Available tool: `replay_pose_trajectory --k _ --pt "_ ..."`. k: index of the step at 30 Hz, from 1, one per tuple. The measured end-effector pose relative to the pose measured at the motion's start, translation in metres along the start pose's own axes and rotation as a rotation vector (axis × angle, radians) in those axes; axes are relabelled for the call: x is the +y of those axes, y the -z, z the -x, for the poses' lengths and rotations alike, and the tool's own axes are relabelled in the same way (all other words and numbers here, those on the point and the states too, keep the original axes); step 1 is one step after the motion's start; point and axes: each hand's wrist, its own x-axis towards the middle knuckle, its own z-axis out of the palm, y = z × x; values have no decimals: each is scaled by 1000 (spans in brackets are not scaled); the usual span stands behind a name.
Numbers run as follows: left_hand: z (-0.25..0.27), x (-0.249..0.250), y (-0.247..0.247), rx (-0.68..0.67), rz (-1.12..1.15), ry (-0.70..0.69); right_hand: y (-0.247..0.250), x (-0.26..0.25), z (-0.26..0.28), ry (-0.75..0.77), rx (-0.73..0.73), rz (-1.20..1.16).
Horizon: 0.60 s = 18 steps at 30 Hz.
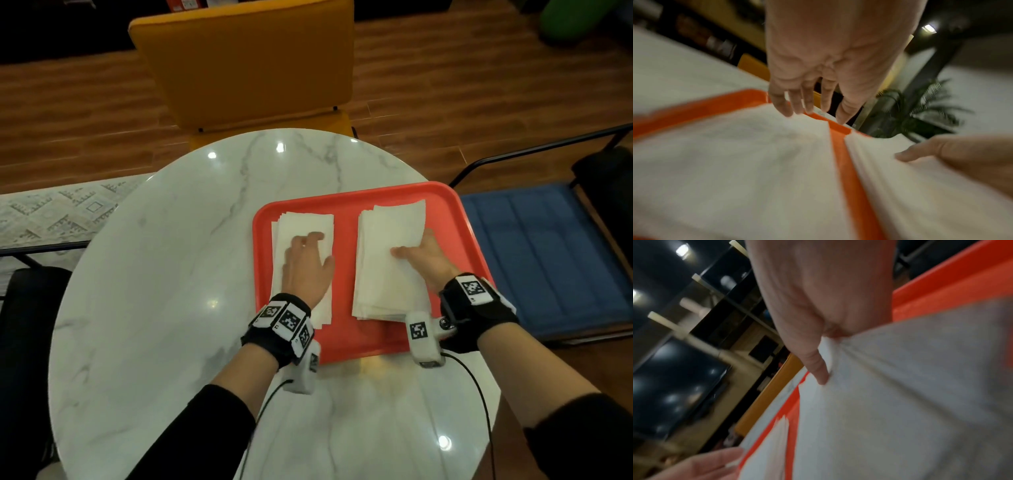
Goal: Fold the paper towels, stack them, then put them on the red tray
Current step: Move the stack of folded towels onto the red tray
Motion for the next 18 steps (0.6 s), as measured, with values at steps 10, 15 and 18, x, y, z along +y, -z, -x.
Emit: replay_pose_trajectory --k 10,15,18 --pt "14 -24 -21 -67 -234 277 -6 0 -6 20 4 294" --pt "19 -15 -30 -74 -250 245 3 -1 -9 -7 -12 359" --pt "23 -15 -33 -68 -250 216 8 3 -13 25 -5 404"
